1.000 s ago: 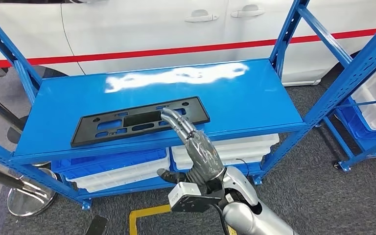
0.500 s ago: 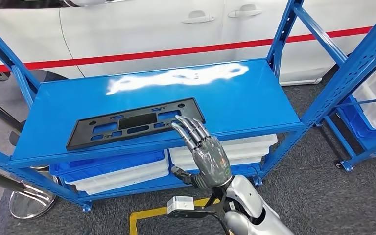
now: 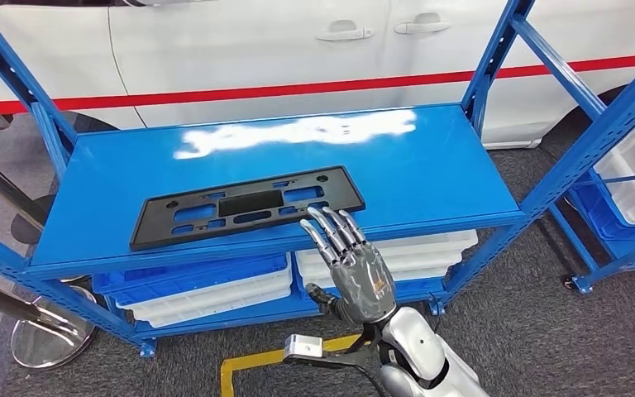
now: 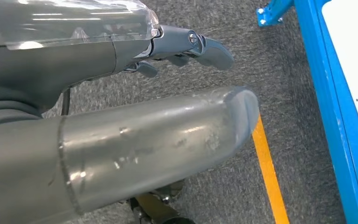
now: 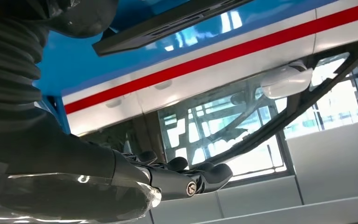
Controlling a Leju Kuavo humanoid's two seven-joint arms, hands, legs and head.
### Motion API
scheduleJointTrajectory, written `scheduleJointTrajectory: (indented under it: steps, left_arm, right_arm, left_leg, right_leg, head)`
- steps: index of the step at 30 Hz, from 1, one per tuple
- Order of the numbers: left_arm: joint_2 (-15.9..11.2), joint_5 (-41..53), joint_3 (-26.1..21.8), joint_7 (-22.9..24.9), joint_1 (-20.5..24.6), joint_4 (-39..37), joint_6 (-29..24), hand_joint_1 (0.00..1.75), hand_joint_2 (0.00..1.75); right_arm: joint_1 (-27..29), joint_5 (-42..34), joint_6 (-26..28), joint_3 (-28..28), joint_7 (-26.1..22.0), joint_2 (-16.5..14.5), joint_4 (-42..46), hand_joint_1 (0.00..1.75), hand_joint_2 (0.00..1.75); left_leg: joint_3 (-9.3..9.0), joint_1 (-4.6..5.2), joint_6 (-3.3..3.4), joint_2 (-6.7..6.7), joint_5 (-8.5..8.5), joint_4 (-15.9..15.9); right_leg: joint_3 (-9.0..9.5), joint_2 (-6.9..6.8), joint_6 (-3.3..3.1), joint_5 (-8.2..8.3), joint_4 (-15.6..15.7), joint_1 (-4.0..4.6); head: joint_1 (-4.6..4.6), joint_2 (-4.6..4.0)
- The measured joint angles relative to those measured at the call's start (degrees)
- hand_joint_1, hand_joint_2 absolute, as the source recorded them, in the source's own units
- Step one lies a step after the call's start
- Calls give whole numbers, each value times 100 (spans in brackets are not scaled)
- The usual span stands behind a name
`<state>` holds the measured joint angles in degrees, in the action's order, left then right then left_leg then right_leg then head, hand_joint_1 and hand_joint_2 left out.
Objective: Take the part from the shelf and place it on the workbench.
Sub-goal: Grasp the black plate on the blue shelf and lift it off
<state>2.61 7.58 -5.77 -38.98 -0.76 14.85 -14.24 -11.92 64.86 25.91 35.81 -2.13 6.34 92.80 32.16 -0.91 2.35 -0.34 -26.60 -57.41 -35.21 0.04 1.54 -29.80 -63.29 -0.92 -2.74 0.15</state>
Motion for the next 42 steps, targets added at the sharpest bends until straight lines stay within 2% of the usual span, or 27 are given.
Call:
scheduleJointTrajectory:
  steps: [2, 4, 5, 7, 8, 9, 11, 14, 15, 17, 18, 19, 20, 21, 23, 24, 27, 29, 30, 33, 34, 35, 36, 38, 39, 40, 42]
  left_arm:
    - [8, 61, 2, 105, 51, -4, 69, 0, 0]
    - [16, 101, 2, 210, 72, -6, 113, 0, 0]
    - [21, 115, 2, 255, 77, -8, 121, 0, 0]
    - [32, 131, 2, 316, 84, -13, 123, 0, 0]
    - [35, 133, 2, 332, 94, -15, 123, 0, 0]
    - [37, 135, 1, 347, 105, -17, 123, 0, 0]
    - [37, 145, 0, 367, 122, -22, 119, 0, 0]
    - [31, 152, -1, 376, 146, -23, 108, 0, 0]
    - [28, 152, -1, 377, 159, -23, 114, 0, 0]
    - [19, 151, -5, 381, 176, -23, 130, 0, 0]
    - [12, 148, -9, 383, 177, -23, 136, 0, 0]
    - [4, 147, -11, 386, 175, -25, 141, 0, 0]
    - [-2, 152, -13, 391, 173, -26, 146, 0, 0]
    - [-8, 160, -14, 402, 173, -27, 149, 0, 0]
    - [-15, 194, -14, 439, 170, -29, 153, 0, 0]
    - [-16, 214, -15, 457, 175, -31, 152, 0, 0]
    - [-13, 282, -18, 485, 198, -34, 116, 0, 0]
    - [4, 318, -18, 489, 195, -34, 82, 0, 0]
    - [14, 330, -18, 490, 196, -34, 70, 0, 0]
    - [22, 338, -18, 499, 208, -34, 78, 0, 0]
    - [21, 347, -18, 504, 209, -34, 92, 0, 0]
    - [21, 359, -18, 511, 209, -34, 103, 0, 0]
    - [21, 372, -18, 518, 210, -34, 108, 0, 0]
    - [22, 401, -18, 527, 213, -35, 108, 0, 0]
    - [21, 418, -18, 530, 222, -38, 108, 0, 0]
    - [19, 443, -18, 532, 236, -40, 108, 0, 0]
    - [14, 501, -18, 532, 266, -43, 108, 0, 0]
  right_arm:
    - [-48, 55, -13, -3, 45, -2, -120, 0, 175]
    - [-60, 68, -15, -3, 63, -6, -229, 0, 175]
    - [-66, 71, -16, -3, 68, -9, -270, 0, 175]
    - [-90, 86, -18, -3, 75, -17, -325, 0, 175]
    - [-103, 95, -18, -2, 78, -25, -343, 0, 175]
    - [-112, 104, -18, 0, 80, -35, -359, 0, 175]
    - [-117, 113, -18, 6, 85, -59, -387, 0, 175]
    - [-125, 114, -44, 12, 93, -88, -408, 0, 175]
    - [-135, 113, -67, 14, 96, -99, -415, 0, 175]
    - [-154, 110, -104, 21, 100, -116, -440, 0, 175]
    - [-155, 109, -112, 26, 102, -120, -457, 0, 175]
    - [-154, 108, -112, 30, 103, -121, -473, 0, 175]
    - [-154, 108, -112, 33, 106, -121, -488, 0, 175]
    - [-154, 107, -112, 37, 110, -122, -499, 0, 175]
    - [-160, 101, -115, 46, 122, -129, -516, 0, 175]
    - [-164, 96, -122, 54, 129, -138, -522, 0, 175]
    - [-174, 83, -158, 86, 143, -160, -530, 0, 175]
    - [-182, 76, -181, 107, 147, -168, -531, 0, 175]
    - [-190, 74, -193, 115, 148, -171, -535, 0, 175]
    - [-206, 70, -246, 161, 140, -173, -586, 0, 175]
    - [-207, 68, -268, 184, 137, -173, -614, 0, 175]
    - [-209, 67, -285, 208, 135, -173, -643, 0, 175]
    - [-214, 65, -298, 232, 134, -173, -668, 0, 175]
    - [-237, 60, -314, 275, 132, -174, -715, 0, 175]
    - [-260, 56, -333, 300, 131, -175, -748, 0, 175]
    - [-282, 52, -366, 331, 131, -180, -782, 0, 175]
    - [-316, 47, -446, 398, 132, -186, -855, 0, 175]
  left_leg:
    - [4, 25, 51, 0, -17, 0]
    - [-15, 54, 64, -3, -36, -5]
    - [-37, 67, 63, -6, -49, -8]
    - [-98, 87, 50, -11, -89, -11]
    - [-116, 100, 30, -14, -111, -18]
    - [-125, 106, 6, -15, -129, -20]
    - [-131, 108, -55, -13, -160, -13]
    - [-95, 95, -154, 0, -272, -160]
    - [25, 85, -189, 2, -382, -408]
    - [472, 52, -251, 2, -665, -1194]
    - [705, 34, -277, 3, -736, -1539]
    - [858, 19, -297, 4, -692, -1706]
    - [895, 5, -311, 5, -516, -1634]
    - [814, -7, -318, 8, -243, -1335]
    - [530, -7, -312, 20, 214, -591]
    - [422, 4, -283, 24, 288, -338]
    - [328, 29, -142, 15, 171, -156]
    - [236, 17, -51, 5, 120, -105]
    - [177, 10, -12, 1, 95, -79]
    - [31, 26, 57, -5, -14, -56]
    - [-29, 38, 63, -11, -60, -56]
    - [-100, 52, 64, -19, -109, -57]
    - [-180, 66, 61, -27, -161, -56]
    - [-338, 89, 41, -38, -271, -51]
    - [-378, 93, 19, -44, -317, -47]
    - [-394, 90, -15, -44, -358, -41]
    - [-422, 89, -88, -38, -382, -53]
  right_leg:
    - [-377, 0, 13, -335, -761, 3]
    - [-591, -1, 2, -361, -1135, 6]
    - [-539, -1, -20, -210, -996, 11]
    - [-184, -1, -103, 203, -248, 41]
    - [-13, -3, -144, 319, 108, 61]
    - [97, -6, -177, 365, 340, 83]
    - [146, -4, -214, 320, 463, 111]
    - [255, -2, -271, 305, 565, 56]
    - [311, -10, -293, 291, 600, 35]
    - [397, -26, -323, 224, 614, 35]
    - [442, -28, -324, 181, 614, 33]
    - [497, -26, -314, 134, 613, 28]
    - [567, -21, -299, 81, 612, 20]
    - [650, -17, -278, 21, 612, 10]
    - [786, -10, -214, -107, 607, 3]
    - [816, -6, -177, -153, 603, 8]
    - [839, -1, -83, -182, 584, 25]
    - [741, -2, -39, -182, 330, 15]
    - [587, -2, -24, -233, 57, 12]
    - [-151, -2, 2, -594, -958, 13]
    - [-338, -2, -3, -633, -1110, 15]
    - [-436, -2, -21, -546, -1075, 20]
    - [-438, -1, -52, -331, -852, 31]
    - [-287, -3, -160, 268, -137, 74]
    - [-233, -3, -215, 424, 136, 107]
    - [-208, -4, -259, 532, 297, 136]
    - [-197, 1, -307, 503, 379, 162]
  head:
    - [0, 0]
    - [0, 0]
    - [1, 0]
    - [1, 0]
    - [0, 0]
    - [1, 0]
    - [1, 0]
    - [2, 0]
    - [2, 0]
    - [2, 0]
    - [2, 0]
    - [2, 0]
    - [2, 0]
    - [2, 0]
    - [2, 0]
    - [2, 0]
    - [2, 0]
    - [1, 0]
    - [1, 0]
    - [1, 0]
    - [1, 0]
    - [1, 0]
    - [1, 0]
    - [1, 0]
    - [-1, 0]
    - [-5, 0]
    - [-14, 0]
